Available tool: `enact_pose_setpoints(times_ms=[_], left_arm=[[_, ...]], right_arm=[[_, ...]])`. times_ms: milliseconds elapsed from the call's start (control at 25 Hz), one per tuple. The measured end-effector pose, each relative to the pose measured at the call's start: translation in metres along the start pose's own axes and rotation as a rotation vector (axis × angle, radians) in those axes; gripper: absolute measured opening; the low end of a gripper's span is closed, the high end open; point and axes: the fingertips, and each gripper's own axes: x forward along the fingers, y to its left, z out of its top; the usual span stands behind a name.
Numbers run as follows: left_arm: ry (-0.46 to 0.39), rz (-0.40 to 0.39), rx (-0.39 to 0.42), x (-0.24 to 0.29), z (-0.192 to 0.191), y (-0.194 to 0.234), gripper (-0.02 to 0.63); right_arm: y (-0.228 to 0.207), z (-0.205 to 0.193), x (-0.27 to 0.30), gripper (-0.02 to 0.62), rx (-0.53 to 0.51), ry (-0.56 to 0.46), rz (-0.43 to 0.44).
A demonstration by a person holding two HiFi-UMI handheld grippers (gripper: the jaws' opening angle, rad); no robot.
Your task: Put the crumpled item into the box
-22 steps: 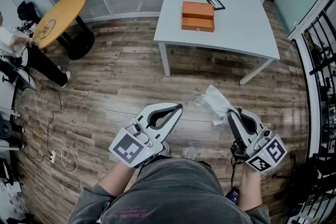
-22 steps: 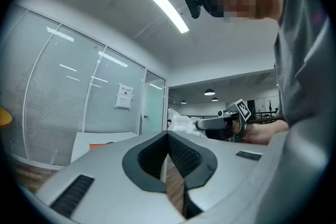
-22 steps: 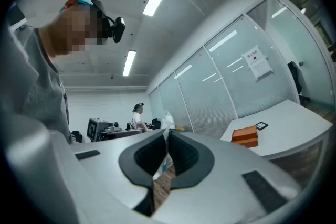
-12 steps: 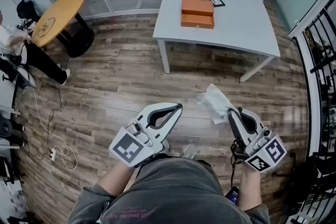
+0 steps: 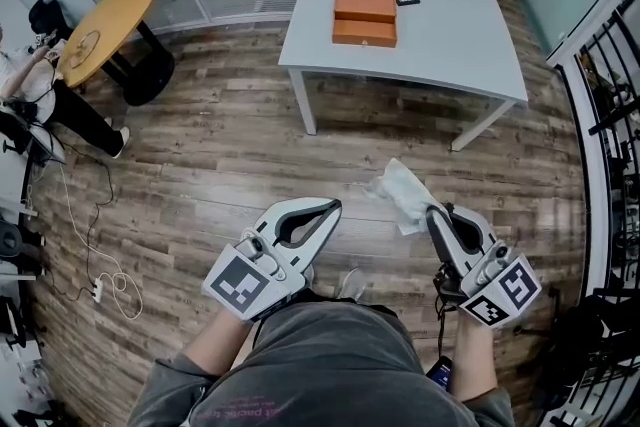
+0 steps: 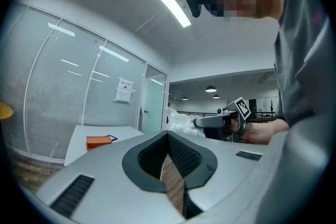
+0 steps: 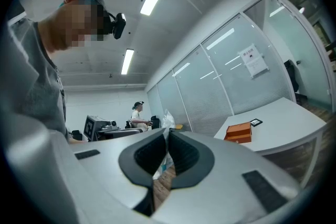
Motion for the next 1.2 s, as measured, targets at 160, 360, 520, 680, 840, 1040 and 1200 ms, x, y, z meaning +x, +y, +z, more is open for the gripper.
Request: enact_pose_setpoints(times_ms=[160, 360, 520, 680, 840, 1040, 1200], left_arm=[[0.003, 0.002, 0.012, 0.013, -0.002, -0.016, 0.012], [0.016, 0.018, 0.021, 0.022, -0.003, -0.033, 0.012], [0.019, 0.031, 0.03, 0.03, -0.004, -0.043, 0.012], [0.025, 0.04, 0.035, 0.035, -0.002, -0.049, 0.012], [0.027, 0.051, 0.036, 0.037, -0.006, -0.047, 0.012], [0.023, 0.057, 0.035, 0.04, -0.004, -0.036, 0.012], [0.019, 0.055, 0.039, 0.041, -0.007, -0.033, 0.012]], right_arm=[[-0.011, 0.001, -0.017, 0.006, 0.005, 0.003, 0.003], [-0.019, 0.002, -0.037, 0.006, 0.01, 0.004, 0.015], [-0.027, 0.001, -0.048, 0.005, 0.013, 0.004, 0.028], [-0.034, 0.005, -0.056, 0.005, 0.017, -0.005, 0.029], [-0.039, 0.003, -0.056, 0.006, 0.019, -0.011, 0.03], [-0.046, 0.006, -0.049, 0.006, 0.022, -0.011, 0.026], [-0.048, 0.003, -0.048, 0.006, 0.019, -0.013, 0.022]])
